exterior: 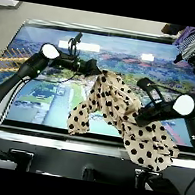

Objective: Fold the clothes and pants, and hang the long-sleeved shirts on hangers.

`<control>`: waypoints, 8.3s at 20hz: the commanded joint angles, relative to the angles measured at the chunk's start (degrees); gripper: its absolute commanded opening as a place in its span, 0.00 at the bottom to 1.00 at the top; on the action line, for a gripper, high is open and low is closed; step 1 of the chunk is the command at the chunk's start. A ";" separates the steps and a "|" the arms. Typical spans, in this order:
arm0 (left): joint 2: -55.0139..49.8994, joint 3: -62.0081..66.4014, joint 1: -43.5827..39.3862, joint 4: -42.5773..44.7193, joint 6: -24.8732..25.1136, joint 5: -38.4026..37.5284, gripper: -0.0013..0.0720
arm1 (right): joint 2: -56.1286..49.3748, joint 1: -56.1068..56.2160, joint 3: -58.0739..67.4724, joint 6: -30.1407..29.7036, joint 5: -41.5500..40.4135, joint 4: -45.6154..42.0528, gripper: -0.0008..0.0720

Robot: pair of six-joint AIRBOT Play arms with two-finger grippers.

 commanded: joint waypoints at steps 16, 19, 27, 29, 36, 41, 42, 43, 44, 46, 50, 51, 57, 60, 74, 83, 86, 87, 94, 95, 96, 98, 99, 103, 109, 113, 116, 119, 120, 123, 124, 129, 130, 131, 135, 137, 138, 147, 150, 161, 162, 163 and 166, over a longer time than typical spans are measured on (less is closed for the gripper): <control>21.75 -13.64 2.25 14.84 1.27 -7.26 0.98 | 0.15 12.33 0.22 1.31 -14.40 2.25 0.04; 25.90 -13.53 9.51 18.10 5.95 -10.45 0.98 | 0.15 12.33 0.22 -5.44 -13.75 2.25 0.04; 25.53 -18.43 10.16 24.68 42.14 -22.60 0.93 | 0.09 12.11 0.20 -27.43 -11.47 7.34 0.04; 25.55 -22.12 8.04 24.65 49.20 -17.53 0.93 | 0.09 12.11 0.20 -28.41 -11.43 8.07 0.04; 22.01 -27.15 3.80 24.22 58.58 -8.50 0.44 | 0.11 12.22 0.20 -28.44 -11.45 10.93 0.05; 20.26 -27.10 3.85 24.02 60.04 -6.27 0.05 | 0.11 12.22 0.20 -28.30 -11.32 13.40 0.05; 20.33 -27.08 3.85 24.00 60.04 -6.03 0.05 | 0.11 12.22 0.20 -27.39 -11.43 13.38 0.05; 20.39 -27.08 3.87 24.02 60.04 -6.05 0.05 | 0.11 12.22 0.20 -25.57 -11.54 13.33 0.15; 20.46 -27.08 3.93 24.00 60.02 -6.10 0.05 | 0.11 12.22 0.20 -23.34 -11.78 12.74 0.52; 20.65 -27.08 3.93 23.93 60.02 -6.08 0.05 | 0.70 12.22 0.22 -16.39 -11.96 9.62 0.68; 20.94 -27.04 3.91 22.18 60.02 -6.10 0.05 | 7.43 12.13 0.31 -13.25 -13.66 -0.28 0.68; 21.11 -27.02 3.91 21.79 60.02 -6.10 0.05 | 9.60 11.21 0.76 -11.56 -14.21 -0.11 0.69; 24.11 -26.95 3.91 21.64 59.98 -6.08 0.05 | 17.14 0.59 4.35 -11.21 -9.51 -0.46 0.70; 26.51 -26.95 3.91 21.64 59.98 -6.08 0.05 | 15.50 -7.15 4.22 -14.19 -7.04 4.48 0.70; 30.16 -26.97 3.91 21.62 59.98 -6.23 0.05 | -10.12 -10.32 4.20 -33.79 -5.44 22.27 0.70; 29.90 -26.99 3.91 21.59 58.07 -4.35 0.55 | -5.35 -10.34 4.24 -33.38 2.84 22.14 0.04; 29.55 -26.97 3.93 21.64 42.07 5.05 0.96 | 0.22 -10.34 4.24 -26.75 1.29 16.52 0.04; 29.64 -26.97 3.93 21.62 36.33 8.81 0.97 | 2.34 -10.32 4.26 -24.13 0.59 14.21 0.04; 30.93 -26.80 3.91 21.59 -6.86 27.21 0.96 | 21.27 -10.32 6.12 13.66 -3.17 -18.23 0.05; 31.45 -26.80 3.85 21.33 -7.80 26.53 0.95 | 24.06 -10.32 6.12 17.31 -2.36 -21.42 0.05; 31.91 -26.80 3.82 20.20 -7.78 25.73 0.95 | 26.80 -10.32 6.12 19.47 -0.81 -23.56 0.05; 32.96 -26.80 3.76 18.14 -7.76 24.24 0.94 | 30.80 -10.32 6.12 25.73 1.99 -28.70 0.05; 33.38 -26.80 3.69 17.27 -7.76 23.63 0.94 | 32.09 -10.34 6.16 31.67 3.56 -33.57 0.05; 34.21 -26.80 2.69 16.63 -7.76 21.14 0.94 | 29.18 -10.34 10.78 47.80 8.59 -52.46 0.05; 34.25 -26.82 1.66 16.65 -7.76 16.65 0.94 | 13.46 -10.34 19.08 52.39 0.37 -75.95 0.04; 34.25 -26.82 1.66 16.65 -7.76 16.22 0.94 | 7.43 -13.60 19.15 58.71 -1.81 -85.88 0.04; 34.25 -26.82 1.66 16.65 -7.74 16.22 0.94 | 6.01 -25.29 19.96 61.88 -7.26 -80.67 0.04; 34.18 -26.82 1.66 16.65 -7.74 16.22 0.94 | 4.61 -37.22 24.94 62.55 -13.46 -73.13 0.04; 34.16 -26.82 1.66 16.65 -7.72 16.22 0.94 | 3.80 -40.81 26.73 62.90 -15.21 -71.04 0.04; 34.16 -26.82 1.66 16.68 -7.54 16.22 0.94 | 0.26 -49.07 31.54 62.93 -18.40 -65.09 0.04; 34.16 -26.82 1.66 16.65 -7.54 16.22 0.94 | -0.92 -50.71 32.63 62.95 -19.21 -64.04 0.04; 34.16 -26.82 1.66 16.65 -7.54 16.24 0.94 | -5.90 -55.21 39.06 68.59 -24.41 -63.32 0.04; 34.16 -26.82 1.66 16.68 -7.54 16.24 0.94 | -7.08 -56.11 40.89 70.07 -25.55 -63.30 0.04; 34.16 -26.84 1.66 16.68 -7.54 16.24 0.94 | -8.52 -57.18 42.56 70.75 -26.62 -63.28 0.04; 34.16 -26.84 1.66 16.68 -7.54 16.28 0.94 | -13.18 -61.51 47.47 72.85 -29.75 -59.39 0.04; 34.16 -26.84 1.66 16.68 -7.54 16.31 0.94 | -14.32 -63.80 47.47 74.77 -32.02 -59.21 0.04; 34.16 -26.84 1.66 16.68 -7.54 16.33 0.94 | -14.99 -65.24 47.47 76.13 -32.17 -58.77 0.04; 34.16 -26.84 1.66 16.68 -7.54 16.37 0.94 | -16.37 -73.31 47.47 76.56 -33.38 -47.80 0.06; 34.16 -26.84 1.66 16.65 -7.54 16.37 0.94 | -14.62 -73.31 47.47 75.45 -33.40 -45.31 0.31; 34.69 -26.84 1.68 16.39 -10.86 16.33 0.96 | 0.22 -73.31 47.45 68.65 -28.94 -45.81 0.70; 34.84 -26.84 1.68 16.39 -11.02 16.33 0.96 | 2.40 -73.29 47.45 67.47 -30.67 -45.79 0.70; 34.93 -26.84 1.68 16.41 -11.04 16.26 0.96 | 4.24 -73.24 47.45 67.08 -31.71 -45.77 0.70; 35.21 -26.84 1.70 16.46 -10.97 16.20 0.96 | 8.57 -73.24 47.45 67.08 -32.52 -40.87 0.70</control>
